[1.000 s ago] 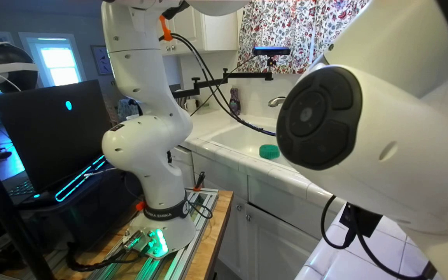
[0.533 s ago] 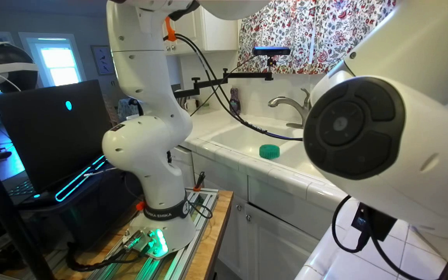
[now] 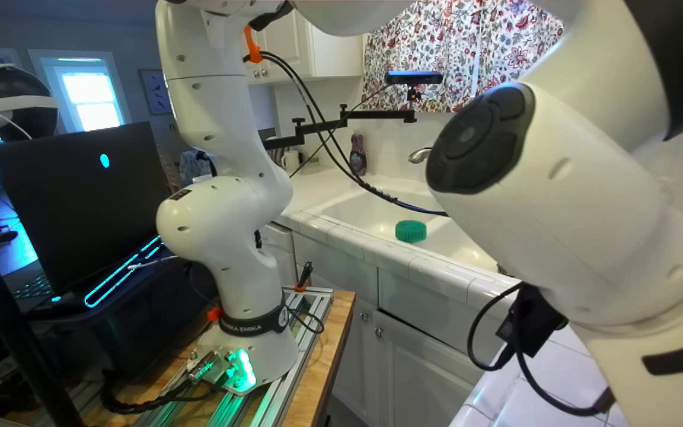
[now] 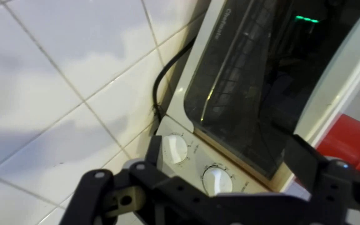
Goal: Close the door of the oven
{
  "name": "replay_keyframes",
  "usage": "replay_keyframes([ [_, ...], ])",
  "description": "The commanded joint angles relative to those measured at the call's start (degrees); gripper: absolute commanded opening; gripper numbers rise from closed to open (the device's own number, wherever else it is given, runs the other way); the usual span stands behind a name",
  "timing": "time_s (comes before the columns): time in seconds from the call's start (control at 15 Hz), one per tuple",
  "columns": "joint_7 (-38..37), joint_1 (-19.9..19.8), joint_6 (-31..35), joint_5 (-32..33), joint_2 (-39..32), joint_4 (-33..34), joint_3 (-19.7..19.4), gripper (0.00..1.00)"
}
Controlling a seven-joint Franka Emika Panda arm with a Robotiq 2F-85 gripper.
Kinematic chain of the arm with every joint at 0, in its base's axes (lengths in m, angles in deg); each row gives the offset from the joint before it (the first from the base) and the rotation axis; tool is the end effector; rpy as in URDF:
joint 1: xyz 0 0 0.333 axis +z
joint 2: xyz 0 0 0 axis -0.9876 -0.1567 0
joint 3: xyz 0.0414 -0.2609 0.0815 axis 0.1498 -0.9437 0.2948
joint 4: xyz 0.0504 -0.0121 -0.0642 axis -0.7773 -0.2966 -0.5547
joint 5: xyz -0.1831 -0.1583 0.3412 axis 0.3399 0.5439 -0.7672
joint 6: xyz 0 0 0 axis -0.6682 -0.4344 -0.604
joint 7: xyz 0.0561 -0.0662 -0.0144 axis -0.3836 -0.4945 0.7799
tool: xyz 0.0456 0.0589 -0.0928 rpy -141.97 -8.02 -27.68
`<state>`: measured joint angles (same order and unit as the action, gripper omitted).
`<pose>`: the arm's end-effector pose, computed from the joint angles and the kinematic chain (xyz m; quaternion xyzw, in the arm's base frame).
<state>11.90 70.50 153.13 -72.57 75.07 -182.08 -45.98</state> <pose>0.4865 -0.2227 0.2944 -0.8115 0.4167 -0.3232 0.2518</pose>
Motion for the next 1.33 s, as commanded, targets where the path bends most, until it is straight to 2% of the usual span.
replay_keyframes([
  [0.0, -8.4, 1.2, 10.6, 8.7, 8.1, -9.7, 2.4, 1.00],
  [0.2, -17.3, 1.3, 15.2, 22.7, 11.5, -17.4, 4.7, 1.00],
  [0.33, -22.9, -3.8, 14.8, 31.4, 12.9, -21.9, 10.5, 1.00],
  [0.47, -27.8, -10.3, 12.9, 40.3, 15.4, -25.7, 17.1, 1.00],
  [0.53, -30.0, -14.7, 11.6, 44.6, 17.2, -27.3, 21.4, 1.00],
  [0.6, -31.4, -19.5, 9.8, 49.0, 13.5, -22.7, 25.0, 1.00],
  [0.73, -36.5, -27.8, 3.7, 58.0, 19.9, -23.3, 32.1, 1.00],
  [0.8, -39.7, -30.0, -0.9, 62.6, 23.9, -22.8, 33.8, 1.00],
  [0.93, -41.1, -29.5, -8.9, 66.1, 29.4, -22.0, 33.8, 1.00],
  [1.0, -45.4, -21.7, -11.9, 73.4, 31.3, -21.7, 25.6, 1.00],
  [1.27, -47.2, -12.2, -27.6, 82.1, 41.2, -18.2, 18.7, 1.00],
])
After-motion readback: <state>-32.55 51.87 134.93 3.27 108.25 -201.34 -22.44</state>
